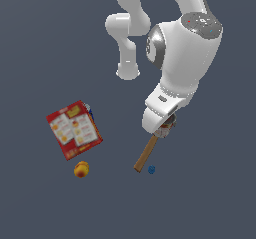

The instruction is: Pick up a designated object from a clutter of objects.

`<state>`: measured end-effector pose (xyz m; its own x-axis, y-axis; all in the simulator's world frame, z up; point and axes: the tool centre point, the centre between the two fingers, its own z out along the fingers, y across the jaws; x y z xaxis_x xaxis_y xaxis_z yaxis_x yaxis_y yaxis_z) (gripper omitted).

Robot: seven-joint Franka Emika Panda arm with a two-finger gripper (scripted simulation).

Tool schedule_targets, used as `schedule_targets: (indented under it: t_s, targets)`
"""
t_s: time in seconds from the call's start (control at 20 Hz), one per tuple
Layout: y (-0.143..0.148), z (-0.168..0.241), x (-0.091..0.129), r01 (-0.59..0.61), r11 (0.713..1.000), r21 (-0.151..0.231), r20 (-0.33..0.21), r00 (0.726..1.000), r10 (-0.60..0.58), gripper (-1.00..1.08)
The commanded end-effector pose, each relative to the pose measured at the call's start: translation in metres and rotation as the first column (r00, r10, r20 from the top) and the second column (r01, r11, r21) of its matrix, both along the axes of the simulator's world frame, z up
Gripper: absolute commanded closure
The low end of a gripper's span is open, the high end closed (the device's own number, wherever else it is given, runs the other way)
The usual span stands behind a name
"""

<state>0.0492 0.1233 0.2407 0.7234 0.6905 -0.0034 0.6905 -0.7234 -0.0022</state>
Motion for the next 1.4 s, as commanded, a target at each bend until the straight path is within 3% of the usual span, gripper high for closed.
schedule_targets:
  t_s: [0.0, 0.7, 1.35]
  targets:
    - [-0.017, 0.029, -0.004, -0.001, 1.000, 0.002, 0.004, 1.000, 0.001, 1.08]
    - [-0.102, 0.158, -0.019, -0.001, 1.000, 0.003, 0.004, 1.000, 0.001, 1.08]
    - [-0.125, 0.191, -0.020, 0.000, 1.000, 0.001, 0.004, 1.000, 0.000, 1.08]
